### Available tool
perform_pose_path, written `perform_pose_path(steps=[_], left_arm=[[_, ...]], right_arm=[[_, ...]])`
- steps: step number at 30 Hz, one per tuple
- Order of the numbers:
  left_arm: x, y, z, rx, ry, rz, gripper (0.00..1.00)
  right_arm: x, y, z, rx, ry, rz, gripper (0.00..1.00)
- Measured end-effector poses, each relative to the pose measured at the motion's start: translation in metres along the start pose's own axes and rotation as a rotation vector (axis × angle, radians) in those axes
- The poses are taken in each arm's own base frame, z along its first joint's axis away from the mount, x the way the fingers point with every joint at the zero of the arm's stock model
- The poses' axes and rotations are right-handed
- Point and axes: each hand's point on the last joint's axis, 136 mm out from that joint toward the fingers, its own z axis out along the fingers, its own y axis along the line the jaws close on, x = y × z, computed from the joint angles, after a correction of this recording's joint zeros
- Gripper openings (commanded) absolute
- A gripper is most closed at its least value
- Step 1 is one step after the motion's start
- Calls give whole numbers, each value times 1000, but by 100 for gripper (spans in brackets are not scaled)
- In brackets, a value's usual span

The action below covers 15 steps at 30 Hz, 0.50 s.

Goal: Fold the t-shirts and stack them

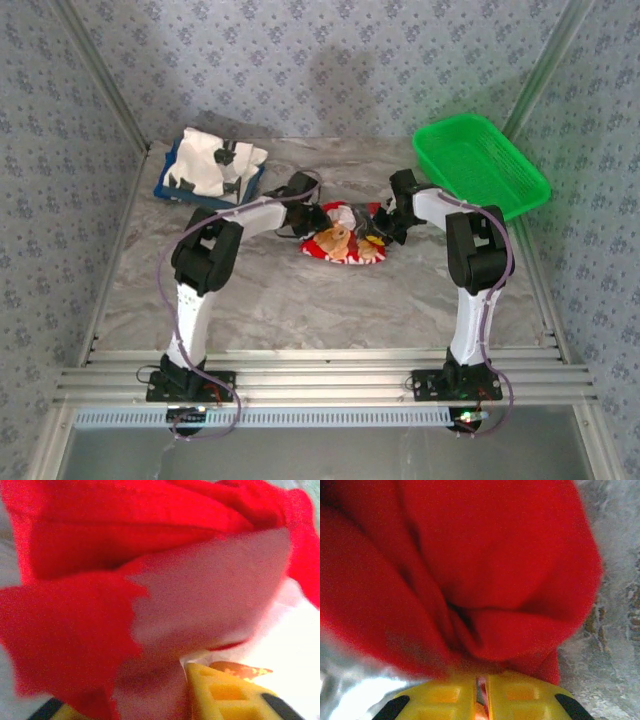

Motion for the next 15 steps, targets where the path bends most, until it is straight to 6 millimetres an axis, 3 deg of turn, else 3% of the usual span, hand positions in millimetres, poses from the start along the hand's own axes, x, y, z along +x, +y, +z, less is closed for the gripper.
perform_pose_path(steps=[3,7,12,15], left_arm=[[14,-10,2,-8,21,60,2],[9,-12,-9,-71,4,143,0],[-19,-11,-43,-174,-66,255,0],[-40,-18,-74,-213,-120,328,0]], right_arm=[[1,1,0,-5,4,0,17],[1,3,-1,-29,3,-15,29],[6,11,-16,-68,-17,-60,55],[8,24,-40,-114,-56,-109,75]])
